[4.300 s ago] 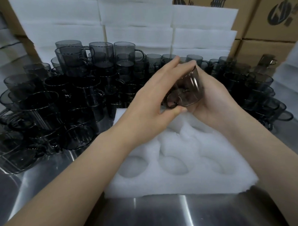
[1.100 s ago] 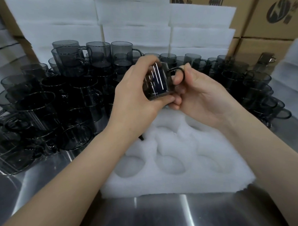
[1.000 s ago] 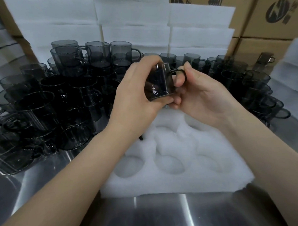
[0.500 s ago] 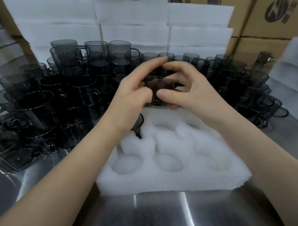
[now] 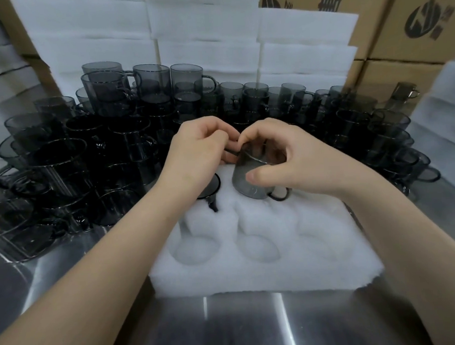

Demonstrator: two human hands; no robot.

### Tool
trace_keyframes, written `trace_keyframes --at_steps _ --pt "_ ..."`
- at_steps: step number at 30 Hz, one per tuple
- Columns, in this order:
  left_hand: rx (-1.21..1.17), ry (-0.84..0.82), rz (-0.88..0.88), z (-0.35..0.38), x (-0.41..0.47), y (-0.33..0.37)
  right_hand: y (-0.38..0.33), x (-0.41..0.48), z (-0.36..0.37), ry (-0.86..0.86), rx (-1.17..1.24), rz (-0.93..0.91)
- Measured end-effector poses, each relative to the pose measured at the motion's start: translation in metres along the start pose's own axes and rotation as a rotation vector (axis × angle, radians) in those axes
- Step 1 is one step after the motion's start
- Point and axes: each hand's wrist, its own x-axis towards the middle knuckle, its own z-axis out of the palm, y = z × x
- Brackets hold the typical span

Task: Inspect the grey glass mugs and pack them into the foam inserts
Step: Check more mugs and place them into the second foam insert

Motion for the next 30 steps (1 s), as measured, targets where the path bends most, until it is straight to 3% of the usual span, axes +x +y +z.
trace_keyframes --at_steps 6,14,19,30 --pt "0.095 0.065 0.011 0.002 -0.002 0.003 -0.005 -0.001 0.008 -0.024 -0.139 -0.018" --pt "0.157 0.044 0.001 0.003 -0.003 0.006 -0.006 -0.005 0.01 -0.245 -0.442 0.032" --pt "0.178 0.04 0.009 0.004 -0.003 0.006 -0.008 -0.006 0.008 -0.32 -0.384 0.099" --pt "0.177 0.022 0.009 0.004 -0.004 0.005 -0.01 -0.004 0.017 -0.386 -0.549 0.117"
